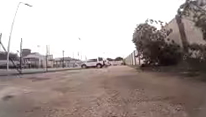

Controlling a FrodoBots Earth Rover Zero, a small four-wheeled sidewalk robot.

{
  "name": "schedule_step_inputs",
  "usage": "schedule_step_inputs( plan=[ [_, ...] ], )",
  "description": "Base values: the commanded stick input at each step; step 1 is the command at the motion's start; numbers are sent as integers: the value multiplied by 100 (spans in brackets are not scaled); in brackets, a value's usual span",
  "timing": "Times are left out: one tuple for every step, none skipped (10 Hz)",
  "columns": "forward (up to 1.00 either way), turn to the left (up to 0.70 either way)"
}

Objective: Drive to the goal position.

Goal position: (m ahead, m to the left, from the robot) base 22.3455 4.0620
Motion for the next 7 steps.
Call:
schedule_step_inputs(
  plan=[
    [70, -35],
    [70, -35],
    [70, -35],
    [70, -8],
    [70, 0],
    [70, 0],
    [70, 0]
  ],
)
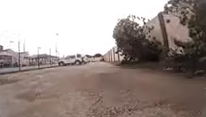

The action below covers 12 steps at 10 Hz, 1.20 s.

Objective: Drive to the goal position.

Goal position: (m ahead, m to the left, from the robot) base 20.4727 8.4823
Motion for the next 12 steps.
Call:
schedule_step_inputs(
  plan=[
    [70, 0],
    [70, 0],
    [70, 0],
    [70, 0],
    [70, 0],
    [70, 0],
    [70, 0],
    [70, 0],
    [70, 0],
    [70, 0],
    [70, 0],
    [70, 0]
  ],
)
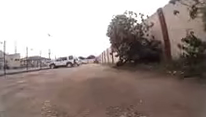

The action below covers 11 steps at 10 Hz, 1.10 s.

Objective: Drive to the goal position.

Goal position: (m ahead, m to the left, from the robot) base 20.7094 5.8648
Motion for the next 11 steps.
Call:
schedule_step_inputs(
  plan=[
    [70, 0],
    [70, 0],
    [70, 0],
    [70, 0],
    [70, 0],
    [70, 0],
    [70, 0],
    [70, 0],
    [70, 0],
    [70, 0],
    [70, 0]
  ],
)
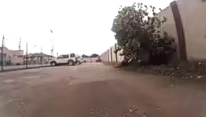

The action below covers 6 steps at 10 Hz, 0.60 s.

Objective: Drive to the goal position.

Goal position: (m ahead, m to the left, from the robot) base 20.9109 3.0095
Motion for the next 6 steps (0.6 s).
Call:
schedule_step_inputs(
  plan=[
    [70, 0],
    [70, 0],
    [70, 0],
    [70, 0],
    [70, 0],
    [70, 0]
  ],
)
